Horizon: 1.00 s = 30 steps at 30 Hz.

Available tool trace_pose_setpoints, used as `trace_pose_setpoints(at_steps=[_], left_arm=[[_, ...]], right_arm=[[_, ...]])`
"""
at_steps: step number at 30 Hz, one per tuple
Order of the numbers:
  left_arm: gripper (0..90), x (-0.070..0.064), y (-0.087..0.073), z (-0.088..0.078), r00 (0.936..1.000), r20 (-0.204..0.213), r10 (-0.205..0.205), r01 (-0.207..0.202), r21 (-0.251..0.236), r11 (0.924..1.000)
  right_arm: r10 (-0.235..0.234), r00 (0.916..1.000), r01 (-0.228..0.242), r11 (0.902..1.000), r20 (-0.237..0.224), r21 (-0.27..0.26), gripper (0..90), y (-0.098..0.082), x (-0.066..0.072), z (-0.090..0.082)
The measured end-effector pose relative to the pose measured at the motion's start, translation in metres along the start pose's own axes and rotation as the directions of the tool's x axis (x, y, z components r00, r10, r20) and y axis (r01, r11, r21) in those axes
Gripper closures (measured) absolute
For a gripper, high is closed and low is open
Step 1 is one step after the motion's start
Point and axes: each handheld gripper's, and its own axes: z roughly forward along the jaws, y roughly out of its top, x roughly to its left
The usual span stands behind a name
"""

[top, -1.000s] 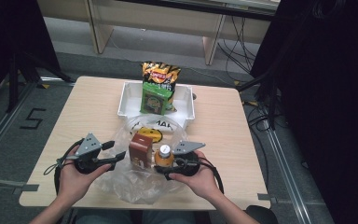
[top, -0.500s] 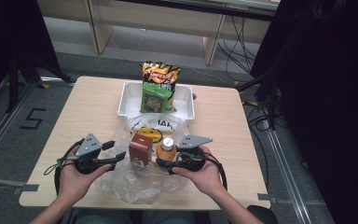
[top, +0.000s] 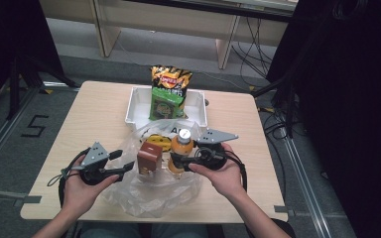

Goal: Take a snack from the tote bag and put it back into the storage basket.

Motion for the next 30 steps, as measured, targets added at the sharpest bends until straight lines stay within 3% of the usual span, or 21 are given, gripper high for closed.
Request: trace_pose_setpoints(at_steps=[5, 7, 16, 23, 24, 26, 27, 28, 30], left_arm=[[38.6, 0.000, 0.000, 0.001, 1.0000, 0.010, 0.000, 0.000, -0.005, 1.0000], [38.6, -0.001, -0.001, 0.001, 0.9999, 0.012, -0.012, 0.012, -0.005, 0.9999], [38.6, -0.001, 0.000, 0.000, 1.0000, 0.006, 0.004, -0.004, 0.000, 1.0000], [38.6, -0.001, 0.000, 0.001, 0.9999, 0.015, 0.005, -0.005, -0.002, 1.0000], [38.6, -0.001, 0.000, 0.001, 0.9999, 0.015, 0.005, -0.005, -0.001, 1.0000], [38.6, -0.001, 0.000, 0.001, 0.9999, 0.015, 0.005, -0.005, -0.002, 1.0000], [38.6, -0.001, 0.000, 0.001, 0.9999, 0.015, 0.005, -0.005, -0.001, 1.0000], [38.6, -0.001, 0.000, 0.001, 0.9999, 0.015, 0.005, -0.005, -0.001, 1.0000], [38.6, -0.001, 0.000, 0.001, 0.9999, 0.015, 0.005, -0.005, -0.002, 1.0000]], right_arm=[[-0.017, 0.9998, 0.017, 0.9995, 0.006, -0.025, 34.0, 0.011, -0.004, -0.003], [-0.001, 1.0000, 0.002, 0.9996, 0.004, -0.027, 34.0, 0.017, -0.004, -0.004], [-0.008, 0.9999, 0.008, 0.9975, -0.007, -0.070, 34.0, 0.034, -0.006, 0.001], [-0.002, 1.0000, 0.002, 0.9960, -0.003, -0.090, 34.0, 0.046, -0.007, 0.002], [-0.006, 0.9997, 0.008, 0.9945, 0.024, -0.104, 34.1, 0.047, -0.007, 0.002], [0.006, 0.9999, -0.005, 0.9956, 0.014, -0.093, 34.0, 0.049, -0.008, 0.002], [-0.018, 0.9998, 0.019, 0.9947, 0.008, -0.101, 34.1, 0.052, -0.012, 0.003], [0.014, 0.9998, -0.012, 0.9954, 0.015, -0.095, 34.0, 0.052, -0.011, 0.002], [0.010, 0.9999, -0.009, 0.9947, 0.008, -0.103, 34.1, 0.053, -0.013, 0.003]])
